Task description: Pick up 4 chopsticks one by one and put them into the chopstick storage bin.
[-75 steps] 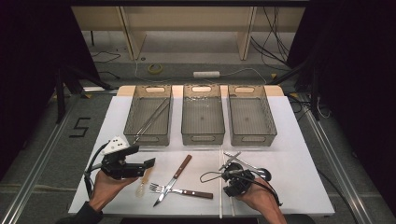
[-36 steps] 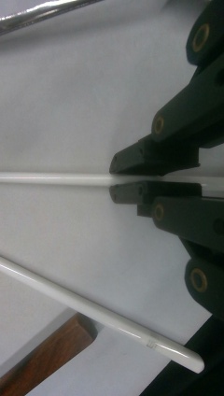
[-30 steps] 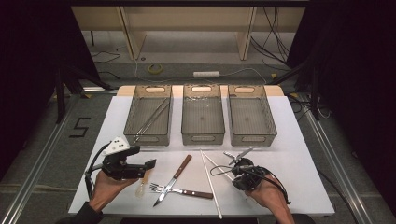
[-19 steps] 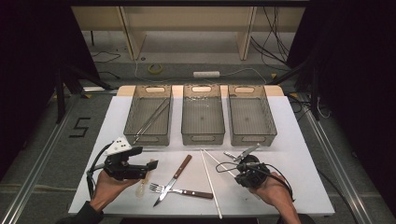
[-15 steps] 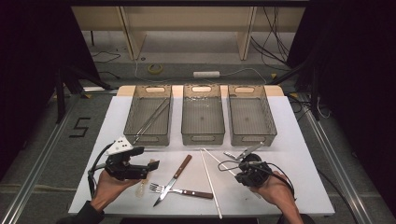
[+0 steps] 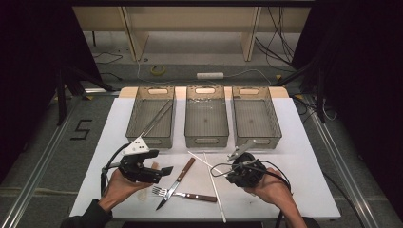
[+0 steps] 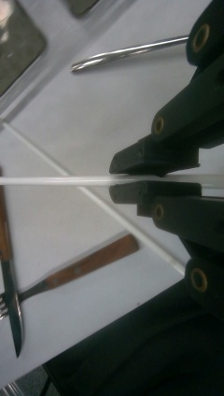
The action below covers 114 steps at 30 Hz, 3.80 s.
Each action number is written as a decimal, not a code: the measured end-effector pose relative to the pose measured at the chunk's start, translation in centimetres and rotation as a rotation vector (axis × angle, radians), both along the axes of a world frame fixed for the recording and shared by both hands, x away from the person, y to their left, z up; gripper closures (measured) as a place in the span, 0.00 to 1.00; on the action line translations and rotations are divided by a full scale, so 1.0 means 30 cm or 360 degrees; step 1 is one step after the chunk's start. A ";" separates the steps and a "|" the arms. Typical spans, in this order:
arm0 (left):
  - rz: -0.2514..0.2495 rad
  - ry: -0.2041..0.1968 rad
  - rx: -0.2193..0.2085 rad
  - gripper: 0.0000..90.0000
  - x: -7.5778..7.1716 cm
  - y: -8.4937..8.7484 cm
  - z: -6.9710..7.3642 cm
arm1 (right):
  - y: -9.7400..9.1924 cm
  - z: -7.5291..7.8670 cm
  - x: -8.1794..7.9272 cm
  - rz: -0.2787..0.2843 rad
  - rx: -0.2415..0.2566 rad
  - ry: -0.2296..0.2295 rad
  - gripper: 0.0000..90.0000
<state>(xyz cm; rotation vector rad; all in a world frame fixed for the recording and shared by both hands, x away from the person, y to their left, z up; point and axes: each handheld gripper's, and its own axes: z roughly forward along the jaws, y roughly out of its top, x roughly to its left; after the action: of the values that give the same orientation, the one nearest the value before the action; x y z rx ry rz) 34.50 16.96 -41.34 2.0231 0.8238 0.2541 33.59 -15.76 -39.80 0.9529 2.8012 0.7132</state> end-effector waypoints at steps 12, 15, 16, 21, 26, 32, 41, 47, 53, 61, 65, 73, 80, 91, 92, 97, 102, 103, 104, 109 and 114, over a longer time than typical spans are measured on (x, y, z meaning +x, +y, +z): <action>-0.0247 -0.0011 0.0201 0.19 0.004 -0.113 -0.002 | 0.113 -0.005 -0.009 0.0183 -0.0047 0.0020 0.95; -0.0326 0.0001 0.0263 0.20 0.001 -0.135 -0.007 | 0.124 -0.008 -0.012 0.0204 -0.0049 0.0024 0.95; -0.0342 0.0008 0.0276 0.20 0.002 -0.140 -0.007 | 0.127 -0.007 -0.014 0.0215 -0.0050 0.0023 0.95; -0.0389 0.0010 0.0321 0.21 0.002 -0.159 -0.009 | 0.137 0.005 -0.020 0.0262 -0.0044 0.0000 0.95; -0.0422 0.0010 0.0378 0.22 -0.002 -0.176 -0.017 | 0.150 0.016 -0.029 0.0297 -0.0032 -0.0013 0.95; -0.0462 0.0031 0.0396 0.27 -0.005 -0.181 -0.026 | 0.168 0.022 -0.035 0.0350 -0.0030 -0.0014 0.95; -0.0547 0.0033 0.0474 0.39 -0.017 -0.192 -0.040 | 0.187 0.026 -0.047 0.0392 -0.0032 -0.0009 0.95; -0.0592 0.0014 0.0506 0.49 -0.024 -0.196 -0.045 | 0.193 0.035 -0.055 0.0421 -0.0016 -0.0010 0.95; -0.0618 0.0014 0.0529 0.57 -0.029 -0.199 -0.051 | 0.200 0.034 -0.059 0.0451 -0.0008 -0.0007 0.95; -0.0665 -0.0001 0.0566 0.70 -0.036 -0.199 -0.052 | 0.202 0.037 -0.063 0.0480 0.0008 -0.0005 0.95; -0.0717 -0.0010 0.0586 0.76 -0.042 -0.200 -0.049 | 0.200 0.037 -0.064 0.0502 0.0011 -0.0005 0.95; -0.0849 -0.0017 0.0644 0.84 -0.059 -0.201 -0.043 | 0.184 0.027 -0.050 0.0578 0.0053 0.0019 0.94; -0.0898 0.0023 0.0683 0.94 -0.069 -0.212 -0.053 | 0.153 0.044 -0.014 0.0473 0.0132 -0.0041 0.76; -0.0570 0.0090 0.0623 0.94 -0.012 -0.152 -0.039 | 0.117 0.091 -0.020 0.0177 0.0273 -0.0221 0.46; -0.0536 0.0094 0.0618 0.94 -0.007 -0.146 -0.037 | 0.115 0.091 -0.021 0.0155 0.0273 -0.0244 0.44; -0.0376 0.0117 0.0564 0.94 0.015 -0.115 -0.024 | 0.103 0.083 -0.028 0.0029 0.0261 -0.0271 0.40; -0.0204 0.0127 0.0504 0.94 0.035 -0.083 -0.012 | 0.088 0.035 -0.025 -0.0103 0.0209 -0.0268 0.38; -0.0176 0.0133 0.0491 0.94 0.039 -0.076 -0.008 | 0.086 0.022 -0.023 -0.0128 0.0183 -0.0274 0.38; -0.0142 0.0139 0.0474 0.94 0.044 -0.069 -0.005 | 0.085 0.009 -0.022 -0.0152 0.0162 -0.0267 0.38; -0.0041 0.0167 0.0422 0.94 0.062 -0.039 0.007 | 0.084 -0.048 -0.018 -0.0202 0.0119 -0.0237 0.38; 0.0043 0.0202 0.0366 0.94 0.086 -0.009 0.018 | 0.083 -0.080 -0.019 -0.0223 0.0103 -0.0228 0.38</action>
<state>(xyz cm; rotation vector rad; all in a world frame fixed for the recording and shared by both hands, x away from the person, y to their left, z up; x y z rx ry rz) 37.07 16.70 -40.79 2.2625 0.9370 0.2470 33.03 -13.27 -42.19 1.0516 2.5743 0.8219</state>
